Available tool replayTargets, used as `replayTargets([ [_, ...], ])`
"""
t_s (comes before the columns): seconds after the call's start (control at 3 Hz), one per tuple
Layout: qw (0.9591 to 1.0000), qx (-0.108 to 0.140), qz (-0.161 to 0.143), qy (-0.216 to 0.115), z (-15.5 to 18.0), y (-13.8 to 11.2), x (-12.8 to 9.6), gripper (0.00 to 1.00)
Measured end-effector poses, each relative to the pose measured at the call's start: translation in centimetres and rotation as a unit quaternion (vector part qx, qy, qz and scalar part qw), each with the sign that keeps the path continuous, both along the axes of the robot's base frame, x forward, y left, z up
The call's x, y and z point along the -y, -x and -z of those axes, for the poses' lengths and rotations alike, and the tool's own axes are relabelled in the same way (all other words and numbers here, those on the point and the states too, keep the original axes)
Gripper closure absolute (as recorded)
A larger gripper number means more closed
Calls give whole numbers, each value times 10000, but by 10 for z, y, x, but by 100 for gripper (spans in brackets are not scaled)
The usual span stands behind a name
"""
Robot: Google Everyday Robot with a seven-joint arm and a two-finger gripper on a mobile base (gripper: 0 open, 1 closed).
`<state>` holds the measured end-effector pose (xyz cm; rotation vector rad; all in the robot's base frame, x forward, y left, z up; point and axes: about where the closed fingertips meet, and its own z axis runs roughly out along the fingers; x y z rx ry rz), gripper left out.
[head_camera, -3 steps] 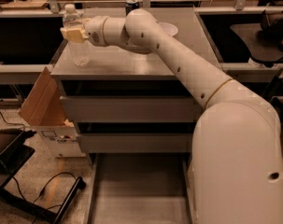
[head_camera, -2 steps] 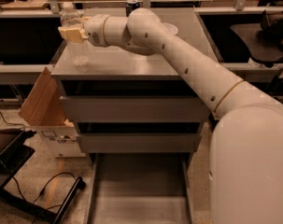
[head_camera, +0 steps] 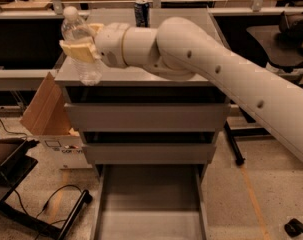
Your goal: Place water bottle into bottom drawer
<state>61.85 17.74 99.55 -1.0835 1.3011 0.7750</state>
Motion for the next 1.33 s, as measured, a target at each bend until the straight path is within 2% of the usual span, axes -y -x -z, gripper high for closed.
replayTargets([
  [0.33, 9992, 211, 84, 325, 20, 62, 15, 100],
  [0.67, 9966, 327, 206, 734, 63, 100, 48, 100],
  [1.0, 9923, 372, 666, 977, 103, 109, 108, 100],
  [1.33, 9903, 369, 877, 1009, 103, 107, 130, 100],
])
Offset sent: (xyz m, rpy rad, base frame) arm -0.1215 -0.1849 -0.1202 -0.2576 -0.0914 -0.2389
